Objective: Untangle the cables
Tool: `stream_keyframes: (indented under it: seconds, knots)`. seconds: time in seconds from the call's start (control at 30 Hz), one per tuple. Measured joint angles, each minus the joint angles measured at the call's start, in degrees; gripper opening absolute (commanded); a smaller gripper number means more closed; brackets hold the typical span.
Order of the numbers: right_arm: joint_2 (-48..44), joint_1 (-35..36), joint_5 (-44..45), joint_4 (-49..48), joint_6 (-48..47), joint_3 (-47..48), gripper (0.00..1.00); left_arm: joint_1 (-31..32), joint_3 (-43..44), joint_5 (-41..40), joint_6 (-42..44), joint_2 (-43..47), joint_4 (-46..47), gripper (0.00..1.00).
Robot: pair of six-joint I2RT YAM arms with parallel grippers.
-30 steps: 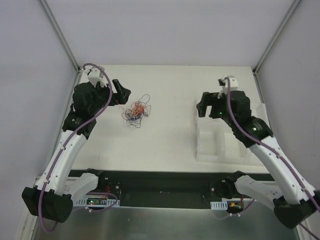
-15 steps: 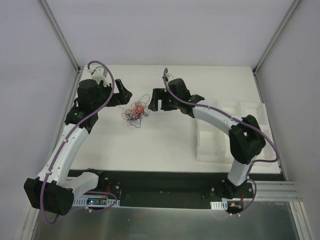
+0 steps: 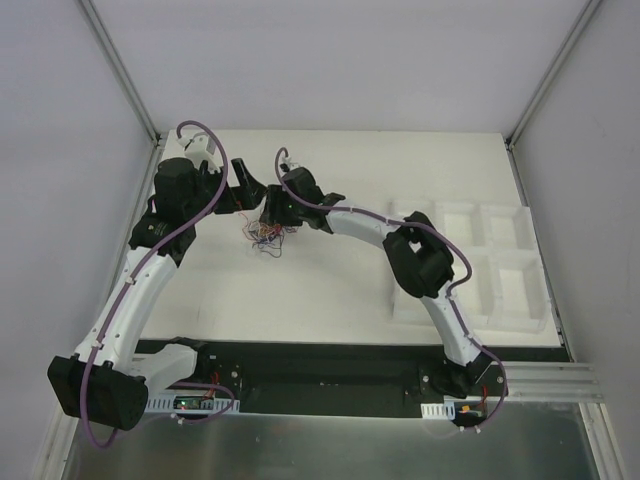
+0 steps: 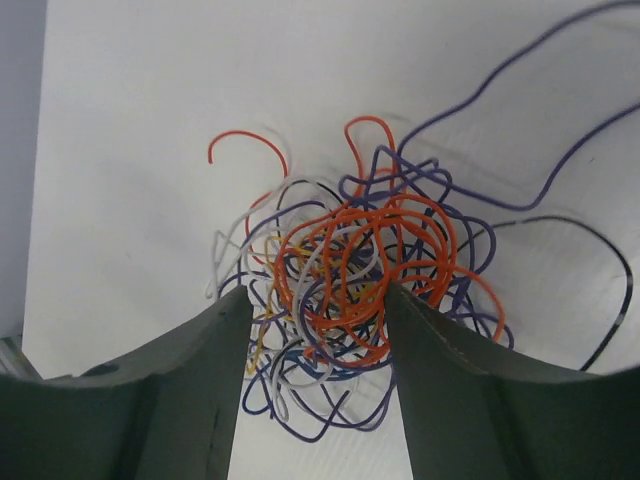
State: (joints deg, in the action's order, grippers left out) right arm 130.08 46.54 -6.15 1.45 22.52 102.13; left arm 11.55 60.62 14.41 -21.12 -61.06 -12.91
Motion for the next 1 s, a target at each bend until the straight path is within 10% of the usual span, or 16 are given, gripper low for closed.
stream_keyframes:
  seconds: [0.3, 0.43, 0.67, 1.0]
  knots:
    - [-0.9, 2.4, 0.7, -1.8, 0.7, -8.2, 0.09, 0.0, 0.4, 3.3, -1.8, -1.9, -0.1, 0.97]
    - [-7.7, 1.7, -0.6, -4.7, 0.5, -20.1, 0.13, 0.0, 0.6, 4.6, -2.4, -2.5, -0.1, 0.96]
    - [-22.5, 0.9, -1.5, -5.7, -2.0, -36.9, 0.5, 0.0, 1.1, 7.0, -3.7, -4.3, -0.1, 0.93]
    - [-32.4, 4.0, -1.4, -5.9, -9.9, -42.6, 0.45, -1.8, 1.2, 10.3, -6.0, -6.4, -0.3, 0.93]
